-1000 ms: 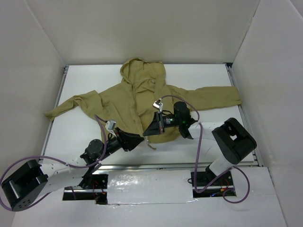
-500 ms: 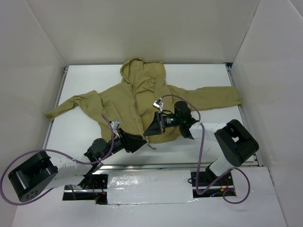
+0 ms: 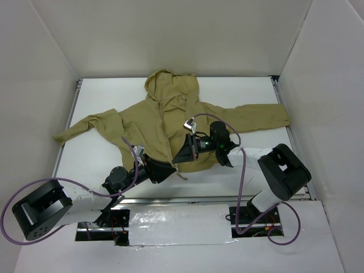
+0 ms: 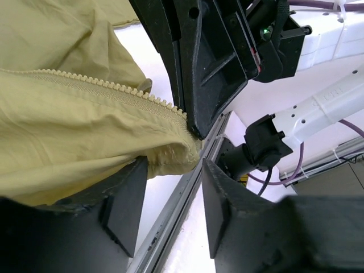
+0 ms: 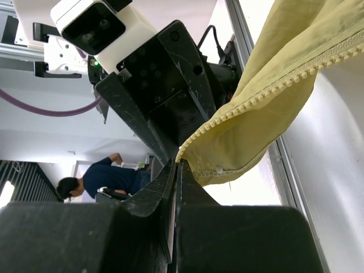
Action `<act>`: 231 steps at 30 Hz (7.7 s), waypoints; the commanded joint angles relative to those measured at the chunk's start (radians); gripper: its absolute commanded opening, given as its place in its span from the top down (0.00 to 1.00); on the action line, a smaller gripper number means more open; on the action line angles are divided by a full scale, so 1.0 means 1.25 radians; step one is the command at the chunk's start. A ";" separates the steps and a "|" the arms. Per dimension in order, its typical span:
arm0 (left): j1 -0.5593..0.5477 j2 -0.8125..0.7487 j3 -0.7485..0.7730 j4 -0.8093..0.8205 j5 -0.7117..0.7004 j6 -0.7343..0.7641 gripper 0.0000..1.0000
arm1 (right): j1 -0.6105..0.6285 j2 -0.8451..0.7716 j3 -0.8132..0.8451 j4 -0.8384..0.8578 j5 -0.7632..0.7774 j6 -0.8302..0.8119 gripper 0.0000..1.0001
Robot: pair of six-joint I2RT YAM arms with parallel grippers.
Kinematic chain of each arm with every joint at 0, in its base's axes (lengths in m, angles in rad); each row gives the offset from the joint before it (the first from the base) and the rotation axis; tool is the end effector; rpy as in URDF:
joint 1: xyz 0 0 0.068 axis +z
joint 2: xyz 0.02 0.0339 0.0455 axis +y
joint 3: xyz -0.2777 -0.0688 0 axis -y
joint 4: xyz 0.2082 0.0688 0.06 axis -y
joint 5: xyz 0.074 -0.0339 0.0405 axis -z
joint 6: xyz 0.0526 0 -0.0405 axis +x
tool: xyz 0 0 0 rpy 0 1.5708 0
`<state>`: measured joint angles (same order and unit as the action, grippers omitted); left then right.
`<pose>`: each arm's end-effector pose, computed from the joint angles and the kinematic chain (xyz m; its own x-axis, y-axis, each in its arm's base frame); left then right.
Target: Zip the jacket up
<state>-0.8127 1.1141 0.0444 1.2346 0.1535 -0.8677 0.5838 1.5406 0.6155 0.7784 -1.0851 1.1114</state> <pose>0.1141 -0.1322 0.2296 -0.5536 -0.5118 -0.6570 0.6171 0.2776 -0.7363 0.2099 0.1944 0.2465 -0.9390 -0.1188 -0.3228 -0.3284 0.0311 0.9440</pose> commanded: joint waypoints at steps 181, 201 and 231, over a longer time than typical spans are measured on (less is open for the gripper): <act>0.017 -0.583 0.335 -1.361 -0.376 -0.032 1.00 | 0.318 0.317 0.500 -1.082 0.974 -0.709 0.74; 0.018 -0.507 0.128 -0.740 -0.209 0.041 1.00 | 0.321 -0.063 0.248 -0.829 1.029 -0.442 1.00; 0.018 -0.195 0.075 -0.222 -0.060 0.142 1.00 | 0.329 -0.284 0.160 -0.791 0.975 -0.152 1.00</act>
<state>-0.7933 0.8642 0.1287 0.8684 0.0612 -0.7044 0.9859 1.2125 0.8112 -0.2539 0.1196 0.9264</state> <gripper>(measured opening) 0.038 0.008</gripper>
